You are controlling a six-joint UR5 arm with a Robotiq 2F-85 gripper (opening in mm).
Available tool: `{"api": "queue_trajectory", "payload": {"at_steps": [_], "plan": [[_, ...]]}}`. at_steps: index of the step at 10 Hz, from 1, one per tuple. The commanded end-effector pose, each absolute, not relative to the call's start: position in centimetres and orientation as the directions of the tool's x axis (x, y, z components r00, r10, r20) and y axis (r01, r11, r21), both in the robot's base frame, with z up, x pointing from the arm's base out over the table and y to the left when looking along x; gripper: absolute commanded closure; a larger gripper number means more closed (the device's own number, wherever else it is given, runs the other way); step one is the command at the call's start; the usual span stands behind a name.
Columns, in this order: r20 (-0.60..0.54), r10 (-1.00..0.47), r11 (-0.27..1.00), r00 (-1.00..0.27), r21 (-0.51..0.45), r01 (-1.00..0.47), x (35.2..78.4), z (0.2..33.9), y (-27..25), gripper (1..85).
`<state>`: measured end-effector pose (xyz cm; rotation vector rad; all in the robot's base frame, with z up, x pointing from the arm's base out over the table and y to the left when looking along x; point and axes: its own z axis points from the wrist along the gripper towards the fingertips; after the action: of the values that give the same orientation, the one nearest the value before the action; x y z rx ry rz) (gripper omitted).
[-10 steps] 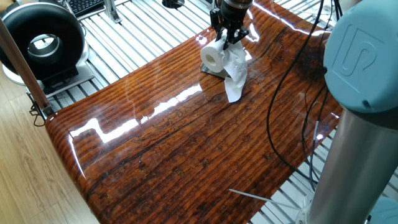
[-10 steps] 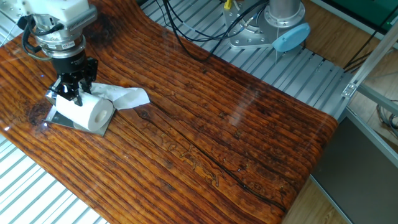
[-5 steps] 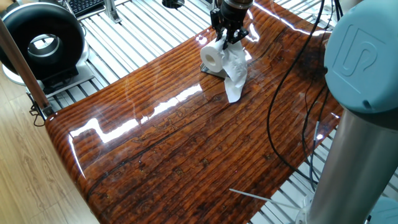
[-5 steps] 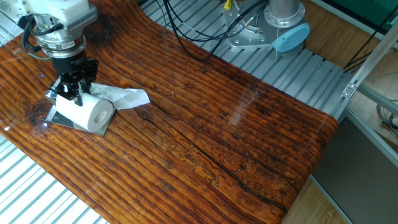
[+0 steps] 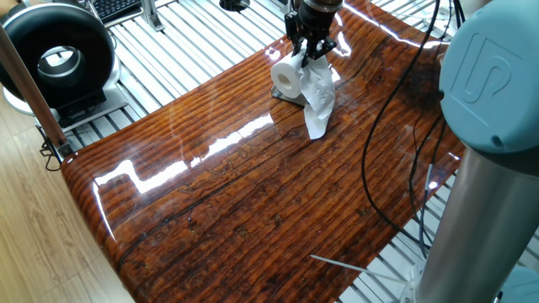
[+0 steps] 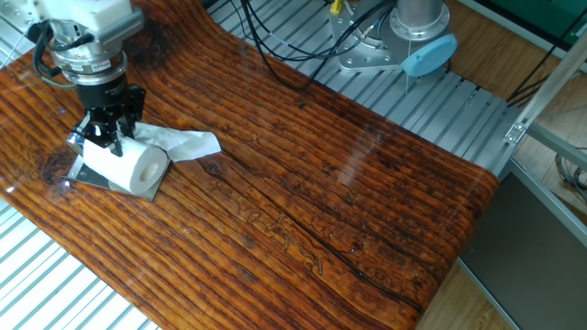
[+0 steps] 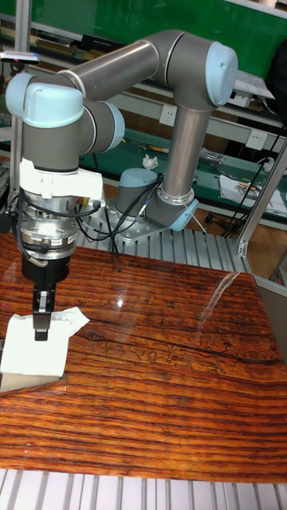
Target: Put the toilet paper on its holder
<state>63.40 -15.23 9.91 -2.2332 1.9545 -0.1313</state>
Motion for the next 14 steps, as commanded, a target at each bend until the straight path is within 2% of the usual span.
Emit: {"api": "queue_trajectory", "payload": {"at_steps": [1,3,4,5,14], "plan": [[-0.042,-0.991,-0.119,0.13,-0.195,-0.974,63.5,10.1,-15.5,64.3],[-0.039,-0.993,-0.099,0.109,-0.193,-0.976,63.3,10.1,-15.8,71.7],[-0.046,-0.994,-0.085,0.095,-0.19,-0.978,63.2,10.1,-15.7,80.0],[-0.05,-0.995,-0.075,0.086,-0.191,-0.979,63.2,10.1,-15.6,84.7],[-0.092,-0.992,-0.074,0.091,-0.172,-0.982,62.6,10.0,-14.6,84.7]]}}
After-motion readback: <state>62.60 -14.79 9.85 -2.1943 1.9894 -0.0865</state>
